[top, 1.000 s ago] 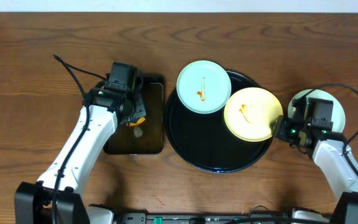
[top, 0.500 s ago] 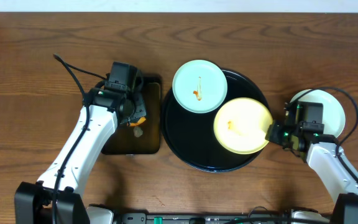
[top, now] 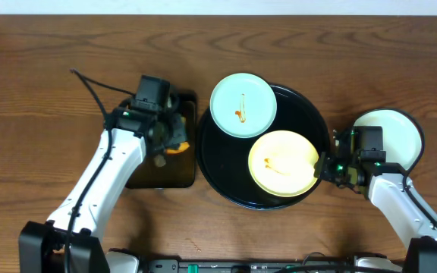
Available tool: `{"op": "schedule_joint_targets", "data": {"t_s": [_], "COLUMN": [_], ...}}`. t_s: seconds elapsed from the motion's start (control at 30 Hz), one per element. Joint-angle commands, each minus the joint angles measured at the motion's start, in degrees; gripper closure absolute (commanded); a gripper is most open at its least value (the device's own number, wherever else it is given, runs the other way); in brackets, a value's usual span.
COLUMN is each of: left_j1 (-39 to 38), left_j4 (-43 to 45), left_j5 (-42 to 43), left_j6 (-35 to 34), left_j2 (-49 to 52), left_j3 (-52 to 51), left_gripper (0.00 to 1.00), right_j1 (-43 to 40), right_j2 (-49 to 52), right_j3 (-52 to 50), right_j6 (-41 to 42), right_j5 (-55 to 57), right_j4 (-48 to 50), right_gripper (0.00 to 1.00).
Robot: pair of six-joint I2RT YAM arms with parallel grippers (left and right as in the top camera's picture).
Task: Clean dirty plates on tray and stack at the side
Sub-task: 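Scrub the yellow plate with the sponge in the left gripper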
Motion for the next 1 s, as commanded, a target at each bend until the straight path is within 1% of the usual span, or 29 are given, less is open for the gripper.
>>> {"op": "schedule_joint_targets", "data": {"t_s": [0.0, 0.17, 0.2, 0.3, 0.5, 0.6, 0.77, 0.87, 0.97], "left_j1": [-4.9, -14.0, -17.0, -20.8, -28.1, -31.2, -35.3, -37.2, -38.3], "left_j4": [2.1, 6.3, 7.5, 9.4, 15.3, 19.2, 24.7, 28.5, 30.1], "left_j5": [4.7, 4.6, 4.6, 4.6, 6.1, 8.2, 8.7, 11.1, 11.0], "left_j6": [2.0, 1.5, -0.6, -4.9, -7.9, -8.9, -15.0, -16.2, -17.4], "left_j2": [0.3, 0.9, 1.8, 4.3, 10.1, 12.5, 15.7, 16.8, 17.2], "left_j3": [-0.2, -0.2, -0.2, -0.2, -0.2, -0.2, -0.2, -0.2, -0.2], "left_gripper": [0.92, 0.92, 0.92, 0.92, 0.92, 0.93, 0.92, 0.92, 0.92], "right_j1": [2.3, 4.0, 4.4, 4.9, 5.1, 5.1, 5.1, 5.1, 5.1], "right_j2": [-0.9, -0.9, -0.9, -0.9, -0.9, -0.9, -0.9, -0.9, -0.9], "right_j3": [-0.2, -0.2, -0.2, -0.2, -0.2, -0.2, -0.2, -0.2, -0.2], "right_j6": [0.4, 3.2, 3.2, 3.2, 3.2, 3.2, 3.2, 3.2, 3.2], "right_j5": [-1.1, -0.1, 0.1, 0.5, 0.6, 0.6, 0.6, 0.6, 0.6], "right_j4": [-0.4, -1.3, -1.2, -1.3, -1.3, -1.3, -1.6, -1.9, -2.3], "right_gripper": [0.99, 0.99, 0.99, 0.99, 0.99, 0.99, 0.99, 0.99, 0.99]}}
